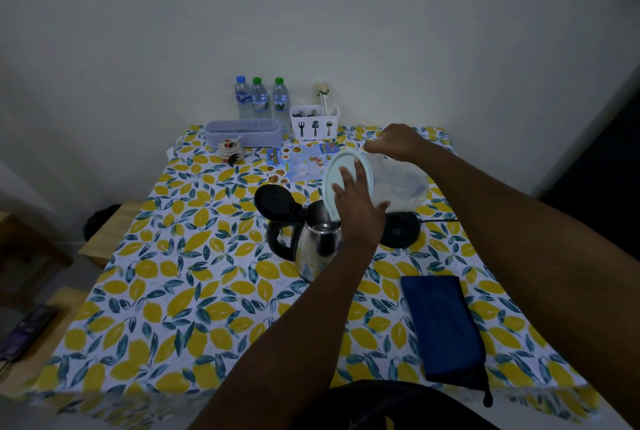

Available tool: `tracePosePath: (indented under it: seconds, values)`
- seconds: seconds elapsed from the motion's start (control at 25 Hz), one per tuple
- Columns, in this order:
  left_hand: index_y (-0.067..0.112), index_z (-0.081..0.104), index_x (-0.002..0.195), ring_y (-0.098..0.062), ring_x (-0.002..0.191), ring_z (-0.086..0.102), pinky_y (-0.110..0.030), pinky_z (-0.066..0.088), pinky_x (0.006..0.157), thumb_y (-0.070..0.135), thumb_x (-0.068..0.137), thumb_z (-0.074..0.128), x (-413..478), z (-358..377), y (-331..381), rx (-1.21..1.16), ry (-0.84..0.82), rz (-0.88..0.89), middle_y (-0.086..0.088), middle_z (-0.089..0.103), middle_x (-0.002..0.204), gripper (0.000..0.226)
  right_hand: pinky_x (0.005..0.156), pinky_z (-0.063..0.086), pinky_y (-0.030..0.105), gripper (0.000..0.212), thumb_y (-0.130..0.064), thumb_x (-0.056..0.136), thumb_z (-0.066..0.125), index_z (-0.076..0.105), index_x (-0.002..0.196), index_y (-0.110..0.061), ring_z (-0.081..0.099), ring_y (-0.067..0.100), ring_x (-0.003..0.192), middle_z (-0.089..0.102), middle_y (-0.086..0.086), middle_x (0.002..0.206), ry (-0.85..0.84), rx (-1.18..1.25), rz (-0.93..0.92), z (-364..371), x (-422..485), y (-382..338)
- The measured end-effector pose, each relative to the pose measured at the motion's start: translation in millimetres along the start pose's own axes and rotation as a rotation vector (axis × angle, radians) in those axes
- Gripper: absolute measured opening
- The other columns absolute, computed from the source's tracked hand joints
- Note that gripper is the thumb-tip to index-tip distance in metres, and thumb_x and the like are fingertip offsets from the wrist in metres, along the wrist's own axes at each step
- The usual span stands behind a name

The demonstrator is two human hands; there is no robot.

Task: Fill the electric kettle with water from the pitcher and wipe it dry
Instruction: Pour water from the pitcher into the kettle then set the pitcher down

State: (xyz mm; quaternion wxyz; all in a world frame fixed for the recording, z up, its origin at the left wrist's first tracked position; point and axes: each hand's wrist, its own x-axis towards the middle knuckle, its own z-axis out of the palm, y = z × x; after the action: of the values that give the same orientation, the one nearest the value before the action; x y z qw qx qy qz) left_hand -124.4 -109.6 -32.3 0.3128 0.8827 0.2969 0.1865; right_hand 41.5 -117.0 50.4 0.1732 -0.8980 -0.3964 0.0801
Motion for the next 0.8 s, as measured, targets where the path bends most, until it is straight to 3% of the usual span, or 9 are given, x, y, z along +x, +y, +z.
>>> tracePosePath:
  seconds: [0.48,0.8]
  values:
    - [0.021,-0.006,0.152,-0.044,0.146,0.011,-0.049,0.012,0.12,0.038,0.085,0.068,2,-2,-5,-0.018,-0.016,0.034,-0.014,0.001,0.163,0.101,0.05,0.028,0.031,0.048,-0.042,0.075,0.061,0.036,0.042,-0.016,0.036,0.016,0.045,0.038,0.002,0.046,0.005,0.046,0.04,0,-6,-1]
    - [0.025,-0.004,0.153,-0.05,0.144,0.008,-0.052,0.02,0.118,0.032,0.085,0.069,1,20,-8,0.098,-0.088,0.151,-0.014,-0.001,0.163,0.099,0.05,0.025,0.032,0.051,-0.037,0.08,0.062,0.03,0.046,-0.019,0.032,0.017,0.044,0.028,0.001,0.047,0.065,0.253,0.123,17,-31,41]
